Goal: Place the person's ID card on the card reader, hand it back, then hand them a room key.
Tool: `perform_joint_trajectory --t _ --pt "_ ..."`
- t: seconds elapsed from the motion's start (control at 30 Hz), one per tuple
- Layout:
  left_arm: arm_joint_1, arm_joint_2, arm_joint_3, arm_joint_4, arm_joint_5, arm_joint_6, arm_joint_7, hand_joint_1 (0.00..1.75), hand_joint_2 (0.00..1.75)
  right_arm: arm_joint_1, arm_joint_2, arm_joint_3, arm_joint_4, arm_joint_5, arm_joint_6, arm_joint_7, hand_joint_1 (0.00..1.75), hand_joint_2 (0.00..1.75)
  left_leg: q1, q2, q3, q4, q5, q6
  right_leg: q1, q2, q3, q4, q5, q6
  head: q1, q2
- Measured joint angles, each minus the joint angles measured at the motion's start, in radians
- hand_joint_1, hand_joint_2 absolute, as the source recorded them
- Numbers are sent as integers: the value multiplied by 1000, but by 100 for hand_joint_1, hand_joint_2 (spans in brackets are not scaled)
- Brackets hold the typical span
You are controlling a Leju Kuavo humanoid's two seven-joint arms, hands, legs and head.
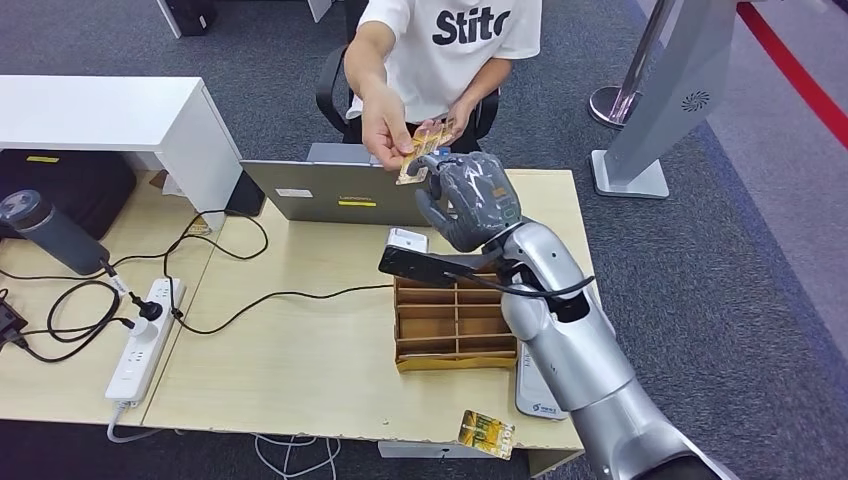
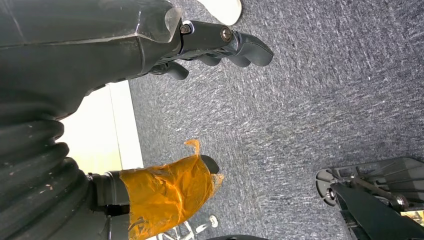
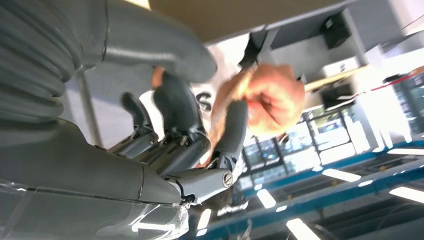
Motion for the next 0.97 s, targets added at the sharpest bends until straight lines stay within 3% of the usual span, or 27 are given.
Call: perform_joint_trajectory --t 0.33,0.47,0.77,0.97 --pt "1 0 0 0 -2 0 0 0 175 2 1 2 29 -84 15 -20 0 175 0 0 0 0 0 0 0 0 -1 0 0 0 0 0" --pt "1 1 0 0 -4 1 0 0 175 2 -4 -41 54 -180 36 -36 0 175 0 0 0 0 0 0 0 0 -1 0 0 0 0 0" --pt "2 4 0 0 -9 1 -1 0 175 -1 -34 -237 164 -405 122 -85 0 175 -1 0 0 0 0 0 0 1 -1 -1 1 1 0 0" --pt "-2 4 0 0 -32 -6 0 0 175 -57 -82 -471 377 -797 308 -70 0 175 -1 -3 0 1 0 0 0 -3 0 -1 1 1 0 0"
